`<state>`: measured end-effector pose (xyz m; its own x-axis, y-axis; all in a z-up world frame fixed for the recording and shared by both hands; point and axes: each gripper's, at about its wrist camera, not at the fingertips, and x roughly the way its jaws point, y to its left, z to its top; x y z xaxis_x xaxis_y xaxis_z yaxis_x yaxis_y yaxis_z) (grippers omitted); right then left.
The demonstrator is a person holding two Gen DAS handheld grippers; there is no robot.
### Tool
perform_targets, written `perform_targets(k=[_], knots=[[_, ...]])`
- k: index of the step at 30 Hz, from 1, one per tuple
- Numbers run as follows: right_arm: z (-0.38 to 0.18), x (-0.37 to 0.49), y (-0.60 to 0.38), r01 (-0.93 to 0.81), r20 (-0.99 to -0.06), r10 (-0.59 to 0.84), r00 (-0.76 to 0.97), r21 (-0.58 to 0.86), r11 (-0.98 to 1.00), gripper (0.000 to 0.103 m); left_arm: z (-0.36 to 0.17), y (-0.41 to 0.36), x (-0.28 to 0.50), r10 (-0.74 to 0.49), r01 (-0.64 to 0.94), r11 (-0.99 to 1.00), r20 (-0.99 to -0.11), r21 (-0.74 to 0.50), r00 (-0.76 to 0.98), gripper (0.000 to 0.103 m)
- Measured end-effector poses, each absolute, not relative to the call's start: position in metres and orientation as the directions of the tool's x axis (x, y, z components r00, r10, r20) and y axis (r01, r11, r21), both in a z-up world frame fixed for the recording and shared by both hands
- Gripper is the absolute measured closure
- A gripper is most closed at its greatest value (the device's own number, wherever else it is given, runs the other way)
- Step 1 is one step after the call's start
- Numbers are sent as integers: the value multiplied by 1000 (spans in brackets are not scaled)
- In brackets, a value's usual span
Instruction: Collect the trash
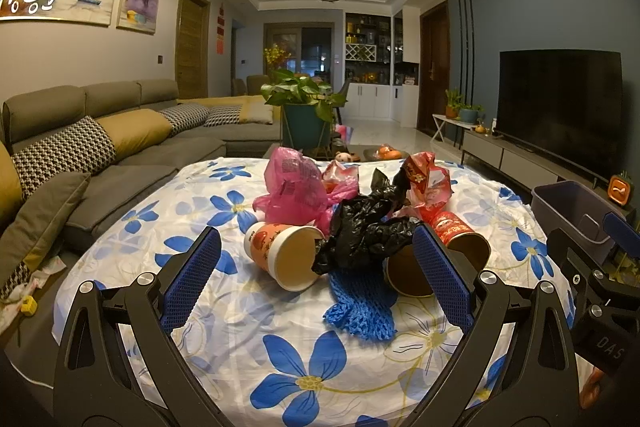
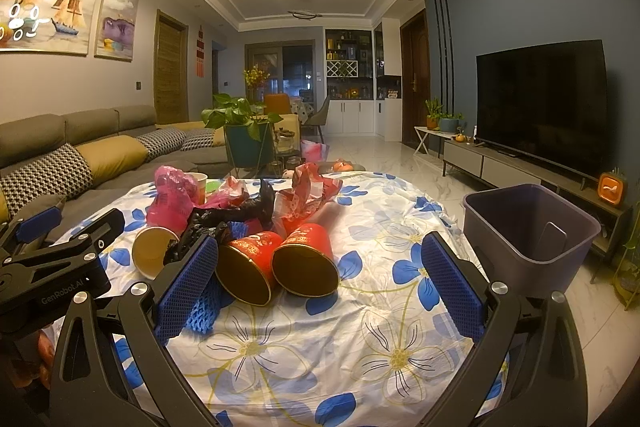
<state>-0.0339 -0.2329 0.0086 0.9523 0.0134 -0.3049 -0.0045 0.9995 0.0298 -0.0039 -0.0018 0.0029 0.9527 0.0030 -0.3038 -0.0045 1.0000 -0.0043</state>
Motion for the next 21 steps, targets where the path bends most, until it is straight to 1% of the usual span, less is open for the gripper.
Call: perform_targets(k=[21], knots=[[9,-34,-233,-8,-304,18,952,32,999,5,2,-2,-3,2,-4,1000,-306,-6,952,8]])
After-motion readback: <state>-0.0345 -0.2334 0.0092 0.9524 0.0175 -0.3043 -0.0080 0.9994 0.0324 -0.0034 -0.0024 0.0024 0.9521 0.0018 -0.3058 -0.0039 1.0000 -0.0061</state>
